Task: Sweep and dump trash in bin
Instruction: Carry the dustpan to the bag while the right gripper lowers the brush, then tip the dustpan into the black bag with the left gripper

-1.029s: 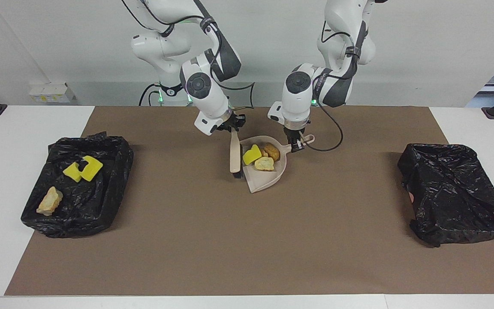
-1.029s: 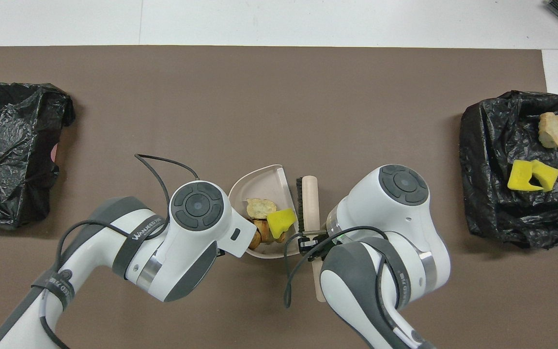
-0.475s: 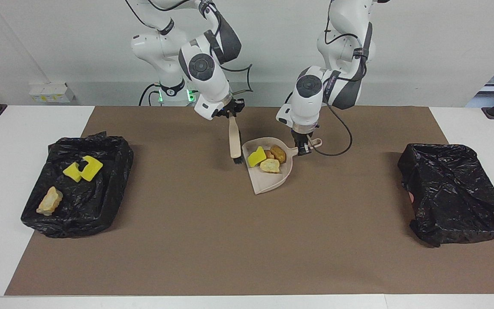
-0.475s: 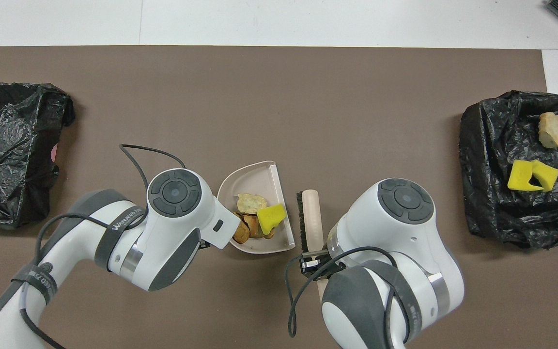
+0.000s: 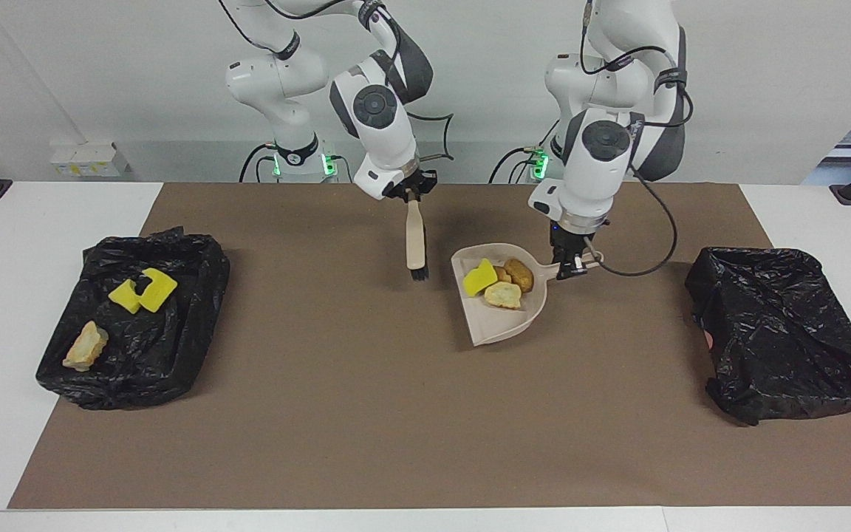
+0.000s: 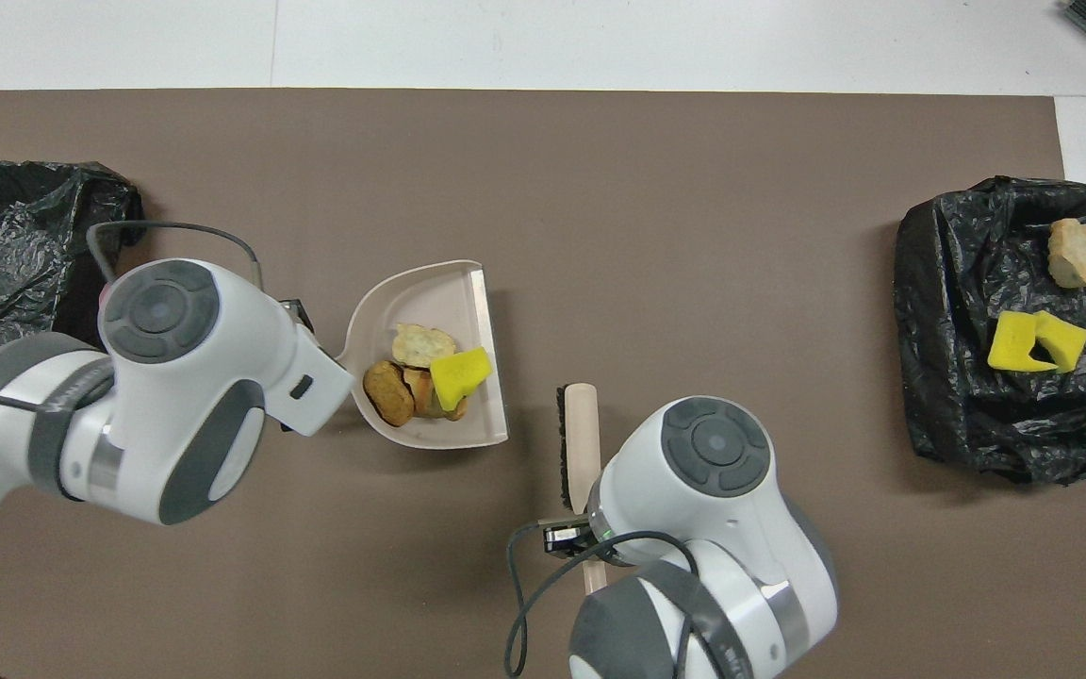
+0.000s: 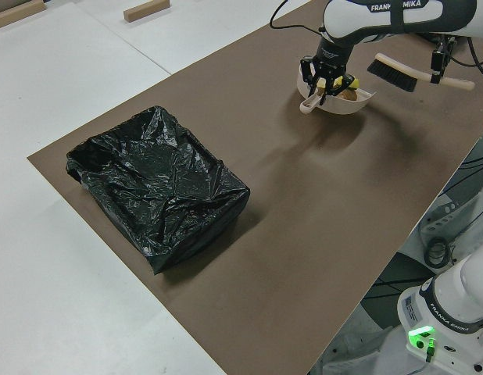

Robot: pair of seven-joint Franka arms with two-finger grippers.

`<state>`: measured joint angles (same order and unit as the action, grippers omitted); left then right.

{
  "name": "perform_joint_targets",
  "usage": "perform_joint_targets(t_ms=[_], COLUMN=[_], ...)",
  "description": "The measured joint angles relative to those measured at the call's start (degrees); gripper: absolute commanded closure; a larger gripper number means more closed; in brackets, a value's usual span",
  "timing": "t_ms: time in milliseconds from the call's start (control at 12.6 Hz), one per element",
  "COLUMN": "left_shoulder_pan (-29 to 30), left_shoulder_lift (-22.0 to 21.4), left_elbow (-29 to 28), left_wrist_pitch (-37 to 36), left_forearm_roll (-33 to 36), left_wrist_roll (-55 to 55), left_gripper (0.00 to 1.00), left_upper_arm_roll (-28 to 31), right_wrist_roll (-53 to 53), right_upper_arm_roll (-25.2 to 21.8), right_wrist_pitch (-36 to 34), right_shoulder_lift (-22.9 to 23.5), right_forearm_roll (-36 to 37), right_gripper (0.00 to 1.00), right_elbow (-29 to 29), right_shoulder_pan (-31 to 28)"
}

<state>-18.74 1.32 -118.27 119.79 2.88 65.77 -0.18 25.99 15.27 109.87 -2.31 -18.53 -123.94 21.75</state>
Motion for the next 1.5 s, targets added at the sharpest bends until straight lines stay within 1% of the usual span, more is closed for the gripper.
perform_joint_targets(t_ms=[158,317,554,712,791,871,950,1029,1266,1424,1504], left_shoulder_pan=[6.7,14.4,24.9,30.5,33.5,36.8,39.6,41.1,41.5,41.4,41.4], left_shoulder_lift=[-1.7,-2.2,-1.9,-0.4,0.7,2.0,3.4,4.8,9.0,11.6,12.3], left_elbow=[2.0,5.7,10.7,14.1,16.1,18.4,20.7,22.9,28.7,31.4,32.0], left_wrist_pitch=[-2.8,-6.9,-9.1,-9.4,-9.6,-9.9,-10.0,-10.0,-9.2,-7.6,-6.3], left_forearm_roll=[0.0,0.0,0.0,0.0,0.1,0.1,0.5,1.9,10.2,16.6,19.2], left_wrist_roll=[7.9,13.6,27.4,31.3,32.6,34.1,36.2,38.4,39.3,39.3,39.2], left_gripper=[1.0,1.0,1.0,1.0,1.0,1.0,1.0,1.0,1.0,1.0,1.0], left_upper_arm_roll=[0.2,0.4,0.5,0.5,0.5,0.5,0.5,0.6,0.0,-0.4,-0.6], right_wrist_roll=[4.5,9.6,16.1,17.7,17.7,17.7,17.7,17.7,17.8,16.8,14.0], right_upper_arm_roll=[0.0,0.1,0.1,0.1,0.1,0.0,-0.1,-0.2,-0.7,-0.8,-0.8], right_wrist_pitch=[1.4,3.2,7.7,10.0,10.5,10.4,10.4,9.9,4.0,-1.0,-3.8], right_shoulder_lift=[1.2,3.4,7.3,9.3,9.8,10.0,10.0,10.0,9.9,9.0,8.0], right_forearm_roll=[3.1,5.7,8.2,9.3,9.6,9.7,11.1,13.0,15.0,15.6,15.6], right_gripper=[1.0,1.0,1.0,1.0,0.18,0.0,0.0,0.0,0.0,0.0,0.0], right_elbow=[-0.5,-0.5,-0.1,0.4,0.8,1.1,1.2,1.7,6.7,10.7,12.3], right_shoulder_pan=[4.1,8.3,12.8,13.8,13.8,13.8,13.8,13.8,13.4,11.0,9.1])
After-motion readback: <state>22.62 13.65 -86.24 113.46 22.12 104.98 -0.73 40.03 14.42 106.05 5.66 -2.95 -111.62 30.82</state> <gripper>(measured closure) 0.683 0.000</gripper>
